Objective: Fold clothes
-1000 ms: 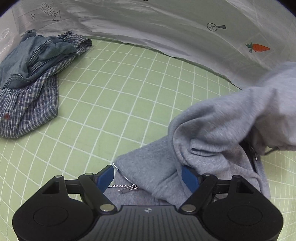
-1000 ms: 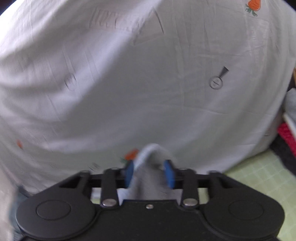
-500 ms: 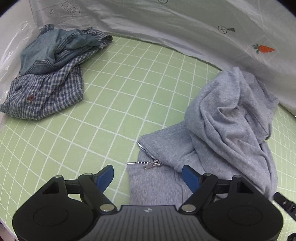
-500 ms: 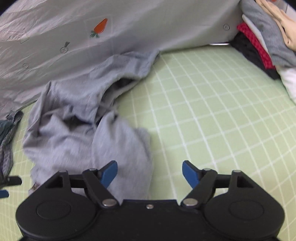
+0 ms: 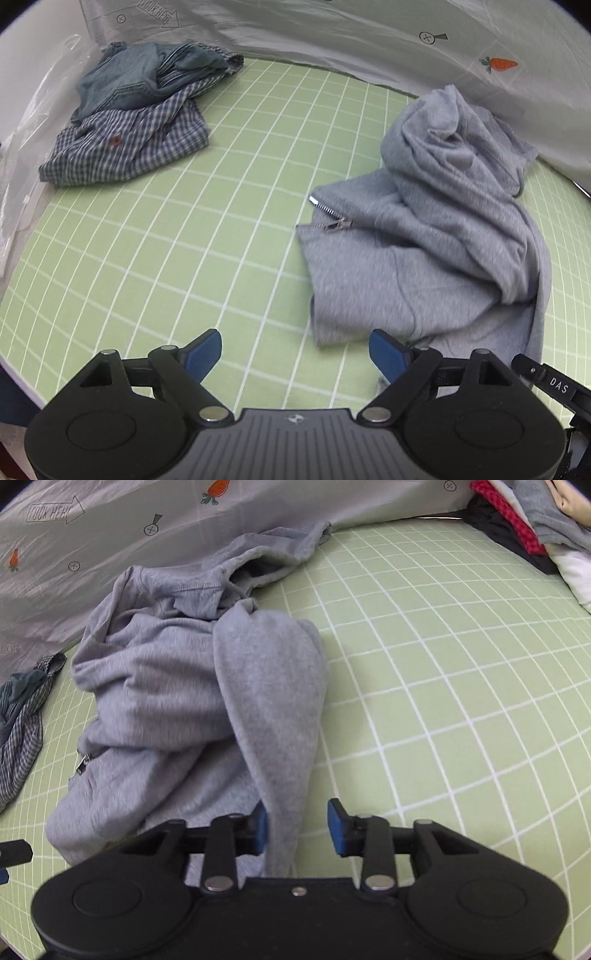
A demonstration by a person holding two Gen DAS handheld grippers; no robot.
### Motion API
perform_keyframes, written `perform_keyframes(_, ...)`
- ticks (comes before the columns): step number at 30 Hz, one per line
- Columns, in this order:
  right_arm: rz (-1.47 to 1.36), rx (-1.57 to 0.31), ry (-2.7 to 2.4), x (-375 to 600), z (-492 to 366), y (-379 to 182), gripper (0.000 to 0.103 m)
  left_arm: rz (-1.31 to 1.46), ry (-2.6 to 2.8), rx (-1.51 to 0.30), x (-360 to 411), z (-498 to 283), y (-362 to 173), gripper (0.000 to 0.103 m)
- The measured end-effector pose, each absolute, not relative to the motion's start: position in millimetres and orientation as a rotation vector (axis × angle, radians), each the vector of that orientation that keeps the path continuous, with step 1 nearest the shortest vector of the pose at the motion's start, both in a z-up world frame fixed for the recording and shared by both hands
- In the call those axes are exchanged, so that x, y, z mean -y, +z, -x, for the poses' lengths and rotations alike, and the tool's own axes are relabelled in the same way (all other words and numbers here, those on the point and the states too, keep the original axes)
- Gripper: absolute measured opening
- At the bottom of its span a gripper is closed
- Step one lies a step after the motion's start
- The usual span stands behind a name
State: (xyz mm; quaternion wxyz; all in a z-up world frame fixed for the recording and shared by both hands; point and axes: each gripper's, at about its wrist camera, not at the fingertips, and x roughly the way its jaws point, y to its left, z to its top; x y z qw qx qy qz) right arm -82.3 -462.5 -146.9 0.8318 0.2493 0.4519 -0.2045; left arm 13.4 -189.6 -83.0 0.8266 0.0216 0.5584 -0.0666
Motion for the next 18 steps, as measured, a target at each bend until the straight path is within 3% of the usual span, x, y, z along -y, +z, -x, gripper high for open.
perform_keyframes(1,-0.525,-0.949,-0.427,461.7,87.2,-146.9,0.013,-0.042,-0.134,-1.189,188.8,-10.3,-83.1,0.087)
perform_keyframes(2,-0.515,-0.943,-0.417,462.8,91.1,-144.7,0.004,-0.036,-0.132,-1.188,190.1,-7.8,-82.1,0.087)
perform_keyframes(18,-0.164,-0.521,-0.545,569.7,141.2,-8.3,0.002,0.030,-0.190,-1.109,294.8,8.2,-65.7,0.087)
